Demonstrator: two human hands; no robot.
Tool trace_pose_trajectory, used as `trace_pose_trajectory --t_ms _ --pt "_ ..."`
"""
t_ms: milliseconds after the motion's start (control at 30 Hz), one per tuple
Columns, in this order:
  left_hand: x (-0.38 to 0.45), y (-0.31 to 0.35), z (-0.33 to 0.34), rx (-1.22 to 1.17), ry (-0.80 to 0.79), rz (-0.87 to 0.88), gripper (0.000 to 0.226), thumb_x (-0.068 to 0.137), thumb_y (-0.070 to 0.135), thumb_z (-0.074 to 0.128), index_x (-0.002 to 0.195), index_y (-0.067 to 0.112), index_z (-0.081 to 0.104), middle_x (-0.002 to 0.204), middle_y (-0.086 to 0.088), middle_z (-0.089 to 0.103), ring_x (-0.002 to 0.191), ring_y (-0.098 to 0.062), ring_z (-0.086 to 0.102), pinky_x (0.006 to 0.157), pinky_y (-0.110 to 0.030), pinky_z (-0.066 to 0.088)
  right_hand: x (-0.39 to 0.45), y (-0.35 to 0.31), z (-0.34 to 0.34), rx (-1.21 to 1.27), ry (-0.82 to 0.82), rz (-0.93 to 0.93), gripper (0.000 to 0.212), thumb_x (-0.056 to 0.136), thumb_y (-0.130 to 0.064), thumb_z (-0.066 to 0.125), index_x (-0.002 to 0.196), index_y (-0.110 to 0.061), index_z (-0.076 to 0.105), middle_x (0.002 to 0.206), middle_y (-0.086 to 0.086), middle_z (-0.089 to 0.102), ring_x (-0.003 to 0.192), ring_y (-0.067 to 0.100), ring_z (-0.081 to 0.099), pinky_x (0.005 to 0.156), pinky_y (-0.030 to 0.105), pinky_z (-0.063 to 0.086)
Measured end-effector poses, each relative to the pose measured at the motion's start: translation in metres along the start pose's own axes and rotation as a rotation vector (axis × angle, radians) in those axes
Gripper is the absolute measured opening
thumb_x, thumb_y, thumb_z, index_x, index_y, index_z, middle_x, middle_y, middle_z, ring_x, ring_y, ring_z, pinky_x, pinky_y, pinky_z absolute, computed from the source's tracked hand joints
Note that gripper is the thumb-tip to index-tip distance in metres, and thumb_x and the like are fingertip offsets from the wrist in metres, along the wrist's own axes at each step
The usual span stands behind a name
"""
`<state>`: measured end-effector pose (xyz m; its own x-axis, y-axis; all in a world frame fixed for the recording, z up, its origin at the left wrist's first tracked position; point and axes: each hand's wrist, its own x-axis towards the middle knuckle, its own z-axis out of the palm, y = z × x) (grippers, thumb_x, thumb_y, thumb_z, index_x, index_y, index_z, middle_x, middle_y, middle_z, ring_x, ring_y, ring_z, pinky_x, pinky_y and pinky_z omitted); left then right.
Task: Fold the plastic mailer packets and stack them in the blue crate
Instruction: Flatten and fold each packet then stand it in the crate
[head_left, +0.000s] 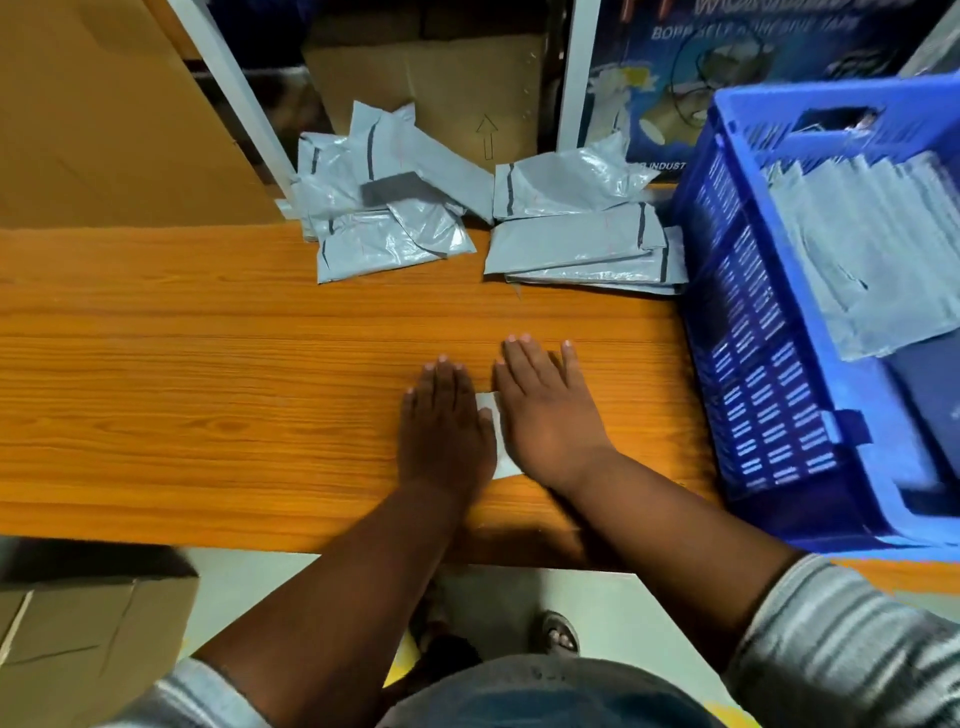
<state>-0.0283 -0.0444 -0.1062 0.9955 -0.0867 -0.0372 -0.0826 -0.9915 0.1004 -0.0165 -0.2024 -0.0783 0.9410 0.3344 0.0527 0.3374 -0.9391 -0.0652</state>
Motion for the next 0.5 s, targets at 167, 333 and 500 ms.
trace_pose_trajectory --t_ms 167,333,500 --pt "0.001 0.003 0.008 0.001 0.055 -0.014 0.075 0.104 0.046 0.016 0.170 0.010 0.020 0.178 -0.017 0.012 0.165 -0.035 0.012 0.133 -0.054 0.009 -0.005 0.001 0.018 0.012 -0.002 0.008 0.062 0.114 -0.043 0.025 0.166 -0.010 0.034 0.176 0.015 0.020 0.165 0.033 0.006 0.130 0.063 0.000" --pt "0.001 0.000 0.012 0.000 0.069 0.012 0.070 0.108 0.044 0.022 0.166 0.007 0.032 0.175 -0.021 0.022 0.163 -0.037 0.019 0.131 -0.057 0.017 -0.001 0.008 0.024 0.158 -0.027 0.040 0.062 0.112 -0.045 0.025 0.167 -0.015 0.027 0.177 0.015 0.017 0.165 0.033 0.007 0.131 0.060 0.010" --pt "0.004 0.004 -0.015 0.106 -0.088 -0.002 0.084 0.099 0.054 0.002 0.167 0.011 0.028 0.176 -0.016 0.019 0.163 -0.034 0.016 0.129 -0.060 0.017 0.003 0.010 0.017 0.125 -0.128 0.013 0.062 0.110 -0.050 0.020 0.164 -0.018 0.025 0.177 0.016 0.012 0.165 0.035 0.004 0.131 0.060 0.010"
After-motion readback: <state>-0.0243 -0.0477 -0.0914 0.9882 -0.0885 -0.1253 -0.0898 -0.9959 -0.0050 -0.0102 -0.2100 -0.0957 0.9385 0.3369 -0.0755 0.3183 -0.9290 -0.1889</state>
